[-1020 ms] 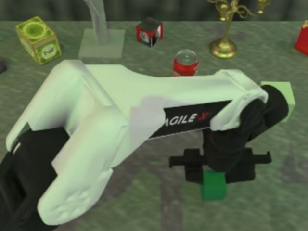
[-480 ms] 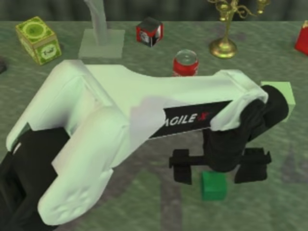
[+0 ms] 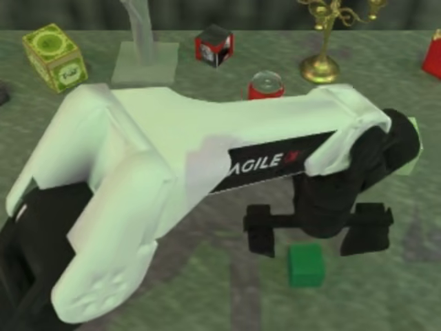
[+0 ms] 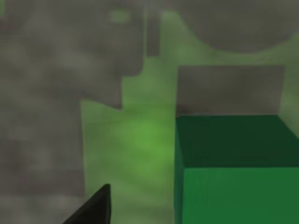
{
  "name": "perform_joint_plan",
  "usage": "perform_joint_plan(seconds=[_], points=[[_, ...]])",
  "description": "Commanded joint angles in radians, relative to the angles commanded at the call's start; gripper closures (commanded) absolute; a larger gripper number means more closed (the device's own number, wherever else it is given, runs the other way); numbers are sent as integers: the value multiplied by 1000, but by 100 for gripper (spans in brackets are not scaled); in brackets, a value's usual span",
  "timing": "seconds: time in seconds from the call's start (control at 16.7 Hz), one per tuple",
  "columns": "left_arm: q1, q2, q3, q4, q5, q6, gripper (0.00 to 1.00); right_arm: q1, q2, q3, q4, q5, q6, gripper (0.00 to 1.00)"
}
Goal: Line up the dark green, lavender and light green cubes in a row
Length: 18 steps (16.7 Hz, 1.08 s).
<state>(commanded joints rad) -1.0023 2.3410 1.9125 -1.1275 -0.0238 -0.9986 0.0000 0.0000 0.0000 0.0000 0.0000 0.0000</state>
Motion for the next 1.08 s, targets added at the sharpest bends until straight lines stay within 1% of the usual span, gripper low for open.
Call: perform_joint_plan(seconds=[0.18,0.3,0.66,0.84,0.96,1.08], points=[[7,-23,85,-120,1,-3,0,0,0,0,0,0,0,0],[11,-36,123,-162,2,-3,0,0,0,0,0,0,0,0],[10,-35,125,-164,2,7,0,0,0,0,0,0,0,0],[44,-38,116,-160,1,98,0,0,0,0,0,0,0,0],[87,-43,103,-155,1,209,0,0,0,0,0,0,0,0],[144,-51,82,-147,2,352,0,0,0,0,0,0,0,0]])
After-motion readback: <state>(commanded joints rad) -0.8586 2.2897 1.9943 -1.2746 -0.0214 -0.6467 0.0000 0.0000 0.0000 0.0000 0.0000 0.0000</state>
